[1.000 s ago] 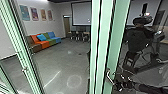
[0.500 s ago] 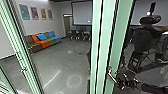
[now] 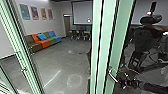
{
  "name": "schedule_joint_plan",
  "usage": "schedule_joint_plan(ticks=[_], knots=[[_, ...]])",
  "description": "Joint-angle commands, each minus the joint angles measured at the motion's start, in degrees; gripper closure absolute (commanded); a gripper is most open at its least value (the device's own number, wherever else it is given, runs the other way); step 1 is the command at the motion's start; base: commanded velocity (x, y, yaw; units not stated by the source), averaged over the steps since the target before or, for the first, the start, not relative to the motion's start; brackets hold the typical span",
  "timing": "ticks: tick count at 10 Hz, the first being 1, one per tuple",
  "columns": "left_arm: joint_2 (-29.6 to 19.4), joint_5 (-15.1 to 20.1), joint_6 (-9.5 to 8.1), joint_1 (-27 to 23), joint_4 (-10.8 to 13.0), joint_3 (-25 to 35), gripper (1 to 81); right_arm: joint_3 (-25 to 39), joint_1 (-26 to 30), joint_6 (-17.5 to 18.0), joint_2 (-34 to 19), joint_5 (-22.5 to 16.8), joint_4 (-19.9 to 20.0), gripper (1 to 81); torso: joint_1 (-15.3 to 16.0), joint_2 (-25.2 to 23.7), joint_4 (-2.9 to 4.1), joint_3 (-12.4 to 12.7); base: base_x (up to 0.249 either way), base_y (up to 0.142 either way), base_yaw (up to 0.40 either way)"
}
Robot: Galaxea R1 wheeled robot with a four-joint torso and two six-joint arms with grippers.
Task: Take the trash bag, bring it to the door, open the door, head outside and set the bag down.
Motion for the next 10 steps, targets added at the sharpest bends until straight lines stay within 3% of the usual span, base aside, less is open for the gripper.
schedule_joint_plan(ticks=[1, 10], knots=[[-0.67, 3.71, 0.04, -2.52, -0.36, 0.42, 81.1, -2.86, 6.39, 1.77, -7.87, -5.66, -1.34, 1.0, 0.0, 0.0, 0.0, 0.0, 0.0, 0.0, 0.0], [-0.67, 3.71, 0.04, -2.52, -0.36, 0.42, 81.1, -4.02, 6.83, 1.68, -7.6, -5.75, -2.75, 1.0, 0.0, 0.0, 0.0, 0.0, 0.0, 0.0, 0.0]])
